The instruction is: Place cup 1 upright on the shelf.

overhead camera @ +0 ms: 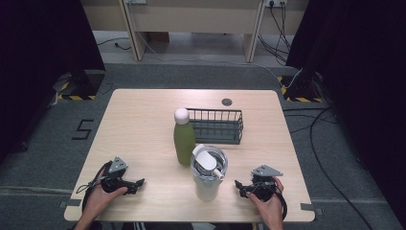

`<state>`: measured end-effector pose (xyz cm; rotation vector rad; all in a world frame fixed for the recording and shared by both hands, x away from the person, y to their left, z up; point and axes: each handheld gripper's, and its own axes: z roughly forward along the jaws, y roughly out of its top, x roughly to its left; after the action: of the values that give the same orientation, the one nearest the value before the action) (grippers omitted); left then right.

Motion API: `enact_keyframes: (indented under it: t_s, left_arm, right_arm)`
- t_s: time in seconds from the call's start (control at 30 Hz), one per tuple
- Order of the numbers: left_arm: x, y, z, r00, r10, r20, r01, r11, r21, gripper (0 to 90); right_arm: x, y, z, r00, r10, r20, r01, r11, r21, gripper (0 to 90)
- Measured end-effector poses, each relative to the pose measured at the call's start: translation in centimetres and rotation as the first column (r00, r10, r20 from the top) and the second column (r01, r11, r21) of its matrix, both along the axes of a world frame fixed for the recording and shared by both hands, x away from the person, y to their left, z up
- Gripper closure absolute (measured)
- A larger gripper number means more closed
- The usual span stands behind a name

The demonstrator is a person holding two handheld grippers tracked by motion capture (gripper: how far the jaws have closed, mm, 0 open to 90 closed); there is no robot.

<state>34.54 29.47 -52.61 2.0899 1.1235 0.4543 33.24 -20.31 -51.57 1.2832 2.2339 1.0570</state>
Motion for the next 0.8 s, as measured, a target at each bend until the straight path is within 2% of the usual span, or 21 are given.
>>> enact_keyframes:
  t_s: [0.33, 0.53, 0.8]
  left_arm:
    - [0.0, 0.0, 0.0, 1.0, 0.0, 0.001, 0.0, 1.0, -0.001, 0.0]
    - [0.0, 0.0, 0.0, 1.0, -0.001, 0.001, 0.001, 1.0, 0.0, 0.0]
    - [0.0, 0.0, 0.0, 1.0, -0.001, 0.001, 0.001, 1.0, 0.0, 0.0]
  right_arm:
    - [-0.7, -0.2, 0.5, 0.9992, 0.0, 0.041, -0.001, 0.9997, 0.024, 15.5]
    - [-1.2, -0.3, 0.9, 0.9966, 0.016, 0.081, -0.019, 0.9993, 0.031, 15.4]
    - [-1.8, -0.4, 1.3, 0.9938, 0.026, 0.108, -0.031, 0.9983, 0.049, 15.6]
